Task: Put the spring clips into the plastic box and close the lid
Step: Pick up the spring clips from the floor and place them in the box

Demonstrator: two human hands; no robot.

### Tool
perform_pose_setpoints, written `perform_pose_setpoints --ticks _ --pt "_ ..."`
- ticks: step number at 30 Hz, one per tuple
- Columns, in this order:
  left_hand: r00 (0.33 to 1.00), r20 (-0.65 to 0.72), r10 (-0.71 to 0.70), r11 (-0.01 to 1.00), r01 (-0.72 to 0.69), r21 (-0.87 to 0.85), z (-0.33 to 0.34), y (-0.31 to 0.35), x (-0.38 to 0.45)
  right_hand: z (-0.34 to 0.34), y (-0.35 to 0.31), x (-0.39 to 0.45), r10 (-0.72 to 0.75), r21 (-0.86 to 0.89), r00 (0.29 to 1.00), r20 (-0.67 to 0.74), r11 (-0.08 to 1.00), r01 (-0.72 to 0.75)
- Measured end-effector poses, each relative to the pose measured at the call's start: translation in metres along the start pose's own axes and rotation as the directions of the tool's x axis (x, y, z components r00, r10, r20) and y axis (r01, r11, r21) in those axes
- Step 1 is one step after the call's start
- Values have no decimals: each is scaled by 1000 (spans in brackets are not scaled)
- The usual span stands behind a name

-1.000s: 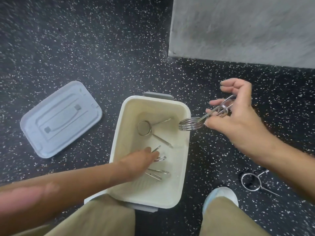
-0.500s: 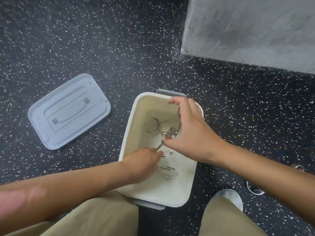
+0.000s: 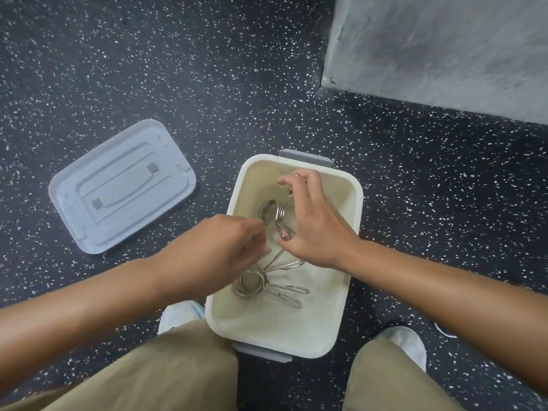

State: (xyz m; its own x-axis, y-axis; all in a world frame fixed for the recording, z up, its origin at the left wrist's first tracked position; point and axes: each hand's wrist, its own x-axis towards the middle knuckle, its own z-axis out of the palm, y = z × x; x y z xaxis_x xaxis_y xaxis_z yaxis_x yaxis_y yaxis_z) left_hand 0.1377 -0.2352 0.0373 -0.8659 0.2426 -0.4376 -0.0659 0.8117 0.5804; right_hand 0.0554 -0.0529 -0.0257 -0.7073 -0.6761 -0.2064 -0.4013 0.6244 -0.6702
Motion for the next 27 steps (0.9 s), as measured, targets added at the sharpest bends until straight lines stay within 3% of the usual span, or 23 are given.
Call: perform_pose_setpoints --ticks 4,9,14,23,27 --pt "999 -21 -28 1000 28 -4 -2 -2 2 7 -3 3 2 5 1000 -7 1000 -2" --pt "1000 -15 -21 1000 21 -4 -1 -3 1 12 0 3 44 -312 998 39 950 -30" --pt "999 -8 -38 999 38 10 -1 -4 1 10 -3 2 78 -623 996 46 782 -33" --pt "999 6 -37 998 37 42 -3 2 5 15 -8 2 289 -882 950 116 469 -35" --pt "1000 4 -25 997 25 72 -4 7 9 19 5 2 340 -911 929 149 412 -4"
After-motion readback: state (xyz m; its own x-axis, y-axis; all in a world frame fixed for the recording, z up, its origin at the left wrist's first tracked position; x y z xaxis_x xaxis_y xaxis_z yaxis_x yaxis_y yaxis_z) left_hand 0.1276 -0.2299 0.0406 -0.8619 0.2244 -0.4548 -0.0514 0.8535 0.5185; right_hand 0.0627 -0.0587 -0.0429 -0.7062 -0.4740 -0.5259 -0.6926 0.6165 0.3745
